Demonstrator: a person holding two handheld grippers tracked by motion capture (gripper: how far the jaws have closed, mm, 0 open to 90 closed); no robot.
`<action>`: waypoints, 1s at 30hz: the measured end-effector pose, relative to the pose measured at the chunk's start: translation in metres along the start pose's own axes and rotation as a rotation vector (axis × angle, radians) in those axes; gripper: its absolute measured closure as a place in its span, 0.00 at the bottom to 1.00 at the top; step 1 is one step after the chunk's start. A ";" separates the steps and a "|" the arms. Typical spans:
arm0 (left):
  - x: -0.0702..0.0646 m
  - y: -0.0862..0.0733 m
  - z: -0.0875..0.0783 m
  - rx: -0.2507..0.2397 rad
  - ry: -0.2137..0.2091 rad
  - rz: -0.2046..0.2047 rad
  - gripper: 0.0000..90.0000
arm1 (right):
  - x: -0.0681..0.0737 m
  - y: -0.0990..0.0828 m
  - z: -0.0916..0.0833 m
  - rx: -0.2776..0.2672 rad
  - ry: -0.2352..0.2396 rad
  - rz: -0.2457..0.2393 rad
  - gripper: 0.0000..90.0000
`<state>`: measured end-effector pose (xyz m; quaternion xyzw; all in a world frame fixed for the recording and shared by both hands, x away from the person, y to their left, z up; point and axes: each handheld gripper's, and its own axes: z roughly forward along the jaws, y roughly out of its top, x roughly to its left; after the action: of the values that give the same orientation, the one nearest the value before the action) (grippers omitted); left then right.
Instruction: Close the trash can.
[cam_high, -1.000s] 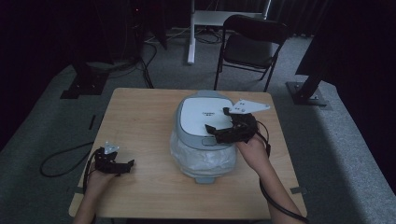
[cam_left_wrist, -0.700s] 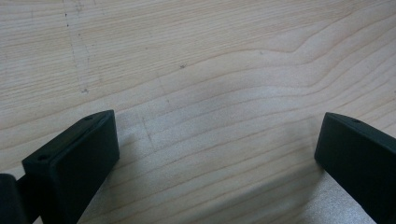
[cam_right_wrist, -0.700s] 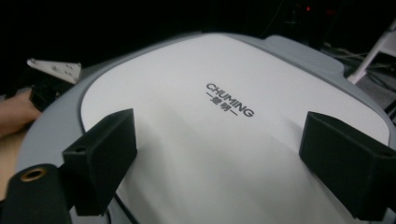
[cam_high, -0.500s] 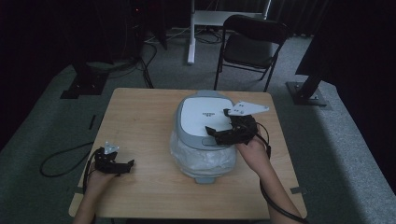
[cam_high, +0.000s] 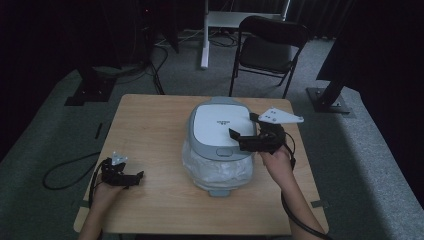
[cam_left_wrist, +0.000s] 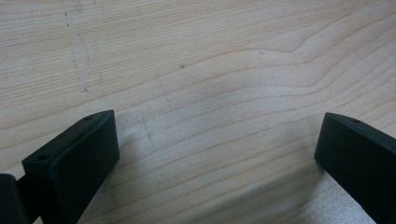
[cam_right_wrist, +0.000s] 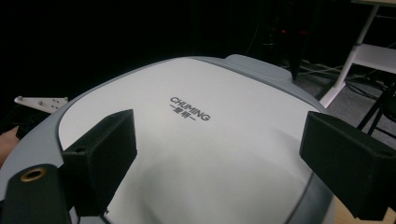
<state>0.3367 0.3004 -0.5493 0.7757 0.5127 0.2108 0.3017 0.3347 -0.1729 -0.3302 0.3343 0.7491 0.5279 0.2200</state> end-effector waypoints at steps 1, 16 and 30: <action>0.000 0.000 0.000 0.000 0.000 0.000 0.01 | -0.001 0.000 -0.001 0.000 -0.001 0.002 0.12; 0.000 0.000 0.000 0.001 0.001 -0.002 0.01 | -0.017 -0.006 -0.021 -0.017 -0.064 0.043 0.12; 0.000 0.000 0.000 0.000 0.001 -0.002 0.01 | -0.034 -0.021 -0.040 -0.037 -0.138 0.070 0.12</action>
<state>0.3365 0.3004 -0.5493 0.7751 0.5138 0.2108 0.3015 0.3247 -0.2277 -0.3372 0.3920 0.7102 0.5245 0.2587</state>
